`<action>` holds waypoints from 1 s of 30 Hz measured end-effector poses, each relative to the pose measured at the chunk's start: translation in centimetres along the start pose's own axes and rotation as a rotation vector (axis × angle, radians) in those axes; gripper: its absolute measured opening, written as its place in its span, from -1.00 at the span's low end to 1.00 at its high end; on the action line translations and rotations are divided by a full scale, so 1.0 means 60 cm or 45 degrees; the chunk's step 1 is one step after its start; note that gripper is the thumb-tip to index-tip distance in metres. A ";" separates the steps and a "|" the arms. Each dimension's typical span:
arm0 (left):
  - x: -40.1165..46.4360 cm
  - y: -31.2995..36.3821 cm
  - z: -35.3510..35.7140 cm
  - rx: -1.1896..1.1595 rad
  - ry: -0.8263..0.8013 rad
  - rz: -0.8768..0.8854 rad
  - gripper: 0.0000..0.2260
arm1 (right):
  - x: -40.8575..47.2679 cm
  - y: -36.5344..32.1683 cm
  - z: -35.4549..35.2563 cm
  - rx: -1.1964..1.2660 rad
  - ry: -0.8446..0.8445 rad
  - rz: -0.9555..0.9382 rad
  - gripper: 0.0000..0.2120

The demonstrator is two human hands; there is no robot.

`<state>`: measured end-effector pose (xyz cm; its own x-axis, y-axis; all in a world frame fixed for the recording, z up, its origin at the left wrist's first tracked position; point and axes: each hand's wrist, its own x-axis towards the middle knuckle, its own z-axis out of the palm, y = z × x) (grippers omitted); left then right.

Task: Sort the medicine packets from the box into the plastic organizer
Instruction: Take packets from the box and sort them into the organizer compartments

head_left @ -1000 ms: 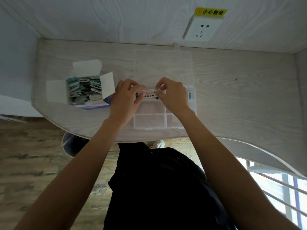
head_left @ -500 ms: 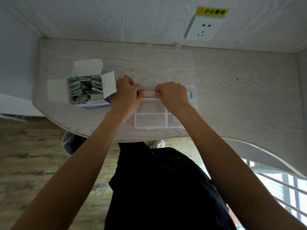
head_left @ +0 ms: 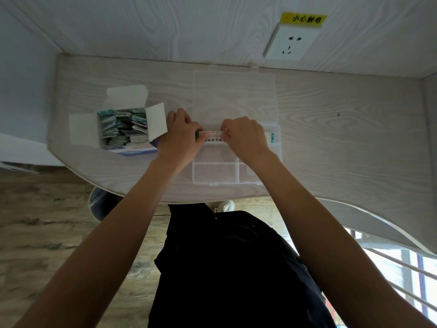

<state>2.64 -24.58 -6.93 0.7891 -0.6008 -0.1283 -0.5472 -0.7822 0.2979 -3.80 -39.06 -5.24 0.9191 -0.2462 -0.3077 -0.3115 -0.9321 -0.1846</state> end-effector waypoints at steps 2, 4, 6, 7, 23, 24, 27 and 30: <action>-0.002 0.000 0.003 0.017 0.011 -0.002 -0.71 | 0.000 -0.001 0.003 -0.011 0.009 0.005 -0.79; -0.003 0.002 0.003 0.039 0.023 -0.005 -0.71 | -0.002 0.000 0.005 -0.012 0.018 0.012 -0.78; -0.004 0.003 0.001 0.056 0.043 0.006 -0.70 | -0.006 0.001 0.007 0.019 0.036 0.017 -0.77; -0.005 0.003 0.000 0.057 0.053 0.012 -0.71 | -0.009 0.001 0.007 0.044 0.048 0.018 -0.77; -0.174 -0.016 -0.144 -0.417 0.671 0.192 -0.83 | -0.087 -0.048 -0.061 0.557 0.677 -0.337 -0.83; -0.176 -0.039 -0.157 -0.373 0.731 0.117 -0.82 | -0.085 -0.068 -0.070 0.572 0.706 -0.375 -0.83; -0.167 -0.114 -0.178 -0.285 0.580 -0.136 -0.58 | -0.062 -0.132 -0.090 0.558 0.726 -0.457 -0.83; -0.133 -0.172 -0.172 -0.184 0.278 -0.174 -0.29 | -0.023 -0.195 -0.096 0.384 0.517 -0.474 -0.80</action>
<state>4.87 -9.98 0.80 0.9027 -0.4295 0.0254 -0.3985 -0.8125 0.4255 -0.02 -29.33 2.71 0.9790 -0.0556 0.1960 0.0474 -0.8733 -0.4849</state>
